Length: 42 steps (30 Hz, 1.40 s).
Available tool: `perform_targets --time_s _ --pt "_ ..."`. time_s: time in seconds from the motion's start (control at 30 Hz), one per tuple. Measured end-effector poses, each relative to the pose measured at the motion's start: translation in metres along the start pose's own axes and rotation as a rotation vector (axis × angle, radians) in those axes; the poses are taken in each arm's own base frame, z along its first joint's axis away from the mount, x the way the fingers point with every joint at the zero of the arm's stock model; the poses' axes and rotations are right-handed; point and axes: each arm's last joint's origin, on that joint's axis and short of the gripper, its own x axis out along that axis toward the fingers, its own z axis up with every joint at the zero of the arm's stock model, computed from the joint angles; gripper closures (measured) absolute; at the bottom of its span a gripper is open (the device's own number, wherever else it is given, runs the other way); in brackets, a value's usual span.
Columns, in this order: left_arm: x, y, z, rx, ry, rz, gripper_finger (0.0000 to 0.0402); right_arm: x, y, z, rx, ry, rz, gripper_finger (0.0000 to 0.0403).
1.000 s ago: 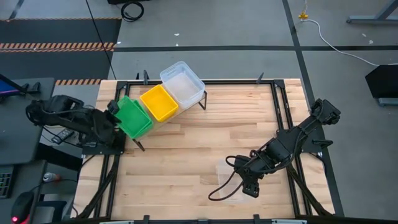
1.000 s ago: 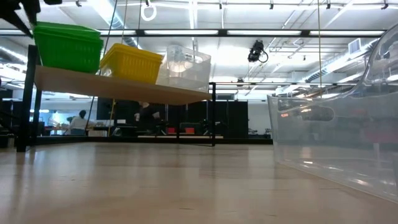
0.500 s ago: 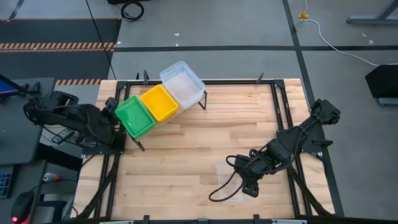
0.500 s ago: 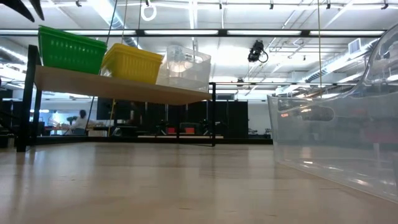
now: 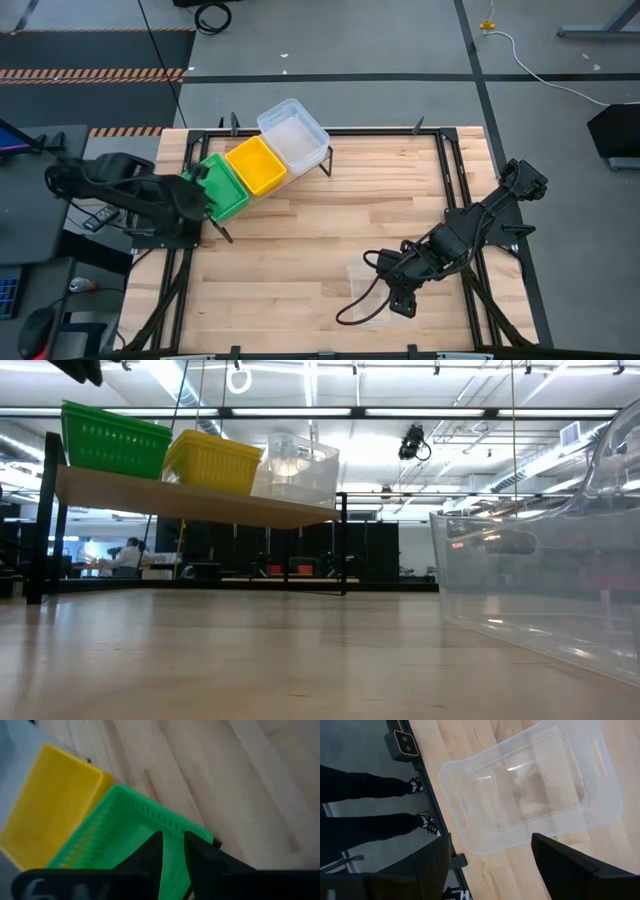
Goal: Stack baskets on shelf by color
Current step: Stack the green bin on top of the other bin on the shelf
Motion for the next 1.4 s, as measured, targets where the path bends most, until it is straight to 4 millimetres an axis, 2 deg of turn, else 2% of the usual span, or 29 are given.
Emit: perform_targets --time_s 0.17,0.47,0.6,0.7,0.87,1.03,1.13,1.4 --pt "0.015 0.001 0.018 -0.255 0.031 -0.006 0.0306 0.000 0.002 -0.003 -0.009 0.008 0.011 0.0124" --pt "-0.003 0.017 0.052 -0.693 0.001 0.040 0.0287 0.000 0.006 -0.011 -0.107 0.000 -0.011 0.0124" --pt "0.002 0.016 0.059 -0.970 0.077 0.005 0.0270 0.000 0.005 -0.012 -0.142 0.008 -0.021 0.0124" --pt "0.011 0.013 0.064 -1.092 0.150 -0.054 0.0250 0.000 0.003 -0.013 -0.144 0.013 -0.038 0.0124" --pt "0.027 0.009 0.074 -1.094 0.246 -0.078 0.0211 0.000 0.003 -0.015 -0.197 0.020 -0.047 0.0124" --pt "0.044 0.006 0.075 -0.998 0.398 0.035 0.0176 0.000 0.005 -0.020 -0.245 0.024 -0.063 0.0124" --pt "0.054 0.006 0.080 -0.956 0.412 0.080 0.0159 0.000 0.006 -0.025 -0.268 0.020 -0.081 0.0124" --pt "0.077 0.005 0.090 -0.905 0.474 0.164 0.0146 0.000 0.009 -0.037 -0.303 0.040 -0.101 0.0124"
